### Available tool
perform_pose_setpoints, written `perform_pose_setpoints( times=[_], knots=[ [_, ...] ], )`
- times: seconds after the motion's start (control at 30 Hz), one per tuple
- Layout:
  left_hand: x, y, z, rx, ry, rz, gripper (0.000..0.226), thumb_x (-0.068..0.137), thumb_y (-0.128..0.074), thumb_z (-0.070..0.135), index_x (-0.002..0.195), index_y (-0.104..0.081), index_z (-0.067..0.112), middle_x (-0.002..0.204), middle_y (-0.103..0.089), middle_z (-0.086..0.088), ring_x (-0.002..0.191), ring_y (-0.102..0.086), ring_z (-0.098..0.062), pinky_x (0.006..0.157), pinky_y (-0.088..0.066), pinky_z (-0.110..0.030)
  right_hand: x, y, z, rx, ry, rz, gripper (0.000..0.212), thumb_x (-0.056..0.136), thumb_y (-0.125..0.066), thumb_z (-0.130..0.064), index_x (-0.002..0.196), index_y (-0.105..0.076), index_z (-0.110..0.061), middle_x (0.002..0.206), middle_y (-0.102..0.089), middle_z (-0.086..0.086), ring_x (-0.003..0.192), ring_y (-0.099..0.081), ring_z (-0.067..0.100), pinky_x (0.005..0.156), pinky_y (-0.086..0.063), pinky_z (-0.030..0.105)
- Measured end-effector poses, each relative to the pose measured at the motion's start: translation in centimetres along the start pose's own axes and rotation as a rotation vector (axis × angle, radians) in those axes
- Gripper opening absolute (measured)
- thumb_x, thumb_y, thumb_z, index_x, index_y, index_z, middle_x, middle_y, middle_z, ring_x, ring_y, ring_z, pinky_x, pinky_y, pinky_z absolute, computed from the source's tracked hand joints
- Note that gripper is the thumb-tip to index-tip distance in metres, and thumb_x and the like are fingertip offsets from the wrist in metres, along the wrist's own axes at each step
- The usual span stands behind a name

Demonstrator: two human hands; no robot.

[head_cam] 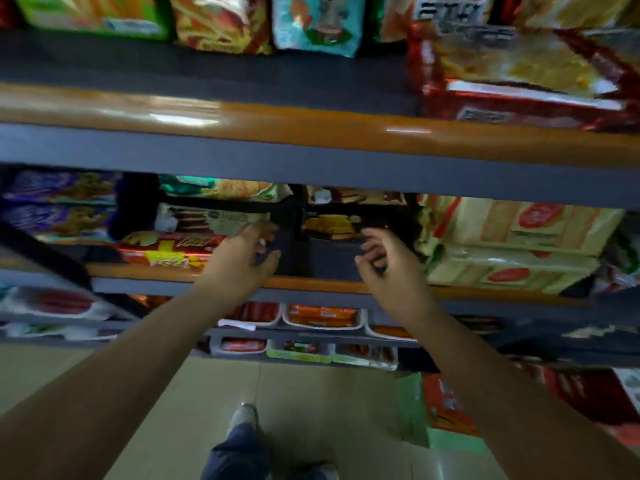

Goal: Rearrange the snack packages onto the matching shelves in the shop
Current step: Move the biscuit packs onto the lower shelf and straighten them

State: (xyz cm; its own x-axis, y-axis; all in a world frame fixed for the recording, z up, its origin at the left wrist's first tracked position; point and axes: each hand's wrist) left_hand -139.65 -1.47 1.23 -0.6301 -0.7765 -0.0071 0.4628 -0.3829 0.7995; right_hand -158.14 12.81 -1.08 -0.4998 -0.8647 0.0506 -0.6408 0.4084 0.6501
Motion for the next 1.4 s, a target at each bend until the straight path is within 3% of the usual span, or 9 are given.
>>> perform_pose_setpoints(
  times=[0.1, 0.23, 0.47, 0.67, 0.87, 1.07, 1.17, 1.3, 1.4],
  knots=[
    [-0.7, 3.5, -4.0, 0.021, 0.066, 0.063, 0.038, 0.086, -0.059, 0.024, 0.121, -0.055, 0.014, 0.106, -0.067, -0.010, 0.093, -0.064, -0.030, 0.078, -0.052, -0.039, 3.7, -4.7, -2.5, -0.138, 0.054, -0.138, 0.045, 0.093, -0.059, -0.023, 0.134, -0.046, -0.009, 0.120, -0.056, 0.007, 0.109, -0.054, 0.021, 0.093, -0.046, 0.035],
    [-1.6, 6.3, -7.8, 0.053, 0.099, 0.050, 0.035, 0.086, -0.057, 0.026, 0.119, -0.055, 0.014, 0.102, -0.066, -0.010, 0.087, -0.063, -0.029, 0.074, -0.053, -0.043, 8.9, -9.6, -6.7, -0.358, 0.133, -0.312, 0.067, 0.092, -0.059, -0.028, 0.148, -0.025, -0.013, 0.151, -0.032, 0.009, 0.137, -0.033, 0.026, 0.108, -0.034, 0.035],
    [-2.4, 7.8, -11.6, 0.060, 0.098, 0.003, 0.034, 0.088, -0.059, 0.018, 0.122, -0.054, 0.016, 0.113, -0.062, -0.003, 0.097, -0.061, -0.023, 0.079, -0.047, -0.031, 14.6, -14.8, -8.2, -0.517, 0.096, -0.544, 0.086, 0.083, -0.067, -0.026, 0.150, -0.017, -0.007, 0.158, -0.019, 0.011, 0.145, -0.018, 0.025, 0.118, -0.022, 0.037],
    [-2.2, 8.0, -12.2, 0.045, 0.112, -0.008, 0.033, 0.088, -0.060, 0.020, 0.121, -0.056, 0.017, 0.112, -0.063, 0.001, 0.090, -0.063, -0.020, 0.080, -0.049, -0.033, 15.0, -16.1, -7.1, -0.464, 0.117, -0.439, 0.051, 0.080, -0.070, -0.025, 0.124, -0.053, -0.007, 0.127, -0.056, 0.012, 0.117, -0.054, 0.028, 0.096, -0.048, 0.038],
    [-1.4, 7.7, -10.9, -0.050, 0.165, 0.031, 0.029, 0.089, -0.058, 0.017, 0.118, -0.057, 0.019, 0.100, -0.063, 0.006, 0.090, -0.060, -0.013, 0.071, -0.047, -0.023, 14.2, -13.1, -7.9, -0.282, 0.119, -0.343, 0.062, 0.073, -0.074, -0.016, 0.130, -0.048, -0.014, 0.123, -0.057, 0.002, 0.109, -0.056, 0.019, 0.089, -0.049, 0.031],
    [0.4, 6.1, -7.8, -0.156, 0.176, 0.075, 0.029, 0.090, -0.056, 0.014, 0.118, -0.055, 0.017, 0.100, -0.060, 0.004, 0.091, -0.057, -0.013, 0.069, -0.040, -0.019, 10.6, -4.6, -5.0, -0.208, -0.006, -0.309, 0.065, 0.067, -0.080, -0.020, 0.125, -0.049, -0.023, 0.119, -0.057, -0.006, 0.110, -0.056, 0.016, 0.093, -0.050, 0.039],
    [1.3, 4.6, -5.8, -0.177, 0.137, 0.039, 0.028, 0.089, -0.056, 0.015, 0.116, -0.056, 0.019, 0.099, -0.061, 0.004, 0.088, -0.058, -0.013, 0.065, -0.042, -0.017, 7.4, 0.0, -3.1, -0.302, -0.096, -0.339, 0.070, 0.071, -0.080, -0.019, 0.133, -0.047, -0.019, 0.112, -0.052, -0.008, 0.104, -0.051, 0.011, 0.089, -0.044, 0.027],
    [1.7, 1.0, -3.1, -0.170, 0.078, -0.074, 0.031, 0.088, -0.057, 0.015, 0.119, -0.056, 0.016, 0.105, -0.061, 0.001, 0.086, -0.059, -0.012, 0.063, -0.042, -0.013, 4.2, 2.6, 0.0, -0.469, -0.143, -0.406, 0.069, 0.075, -0.076, -0.023, 0.136, -0.046, -0.016, 0.130, -0.054, 0.002, 0.112, -0.053, 0.018, 0.091, -0.045, 0.027],
    [1.7, -2.0, -1.9, -0.132, 0.035, -0.208, 0.038, 0.088, -0.060, 0.016, 0.125, -0.052, 0.010, 0.117, -0.056, -0.009, 0.098, -0.059, -0.021, 0.078, -0.048, -0.027, 3.4, 2.8, 2.4, -0.465, -0.172, -0.387, 0.075, 0.075, -0.077, -0.021, 0.141, -0.042, -0.012, 0.139, -0.047, 0.008, 0.124, -0.047, 0.022, 0.097, -0.035, 0.020]
  ],
)
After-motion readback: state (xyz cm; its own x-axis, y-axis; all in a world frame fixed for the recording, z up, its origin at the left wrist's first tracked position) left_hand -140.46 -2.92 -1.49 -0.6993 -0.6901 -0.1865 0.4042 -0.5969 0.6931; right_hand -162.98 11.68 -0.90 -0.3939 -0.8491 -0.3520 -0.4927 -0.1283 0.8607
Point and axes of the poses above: each hand's wrist, its own x-axis towards the middle knuckle, its own y-axis out of the back of the hand, z = x × y
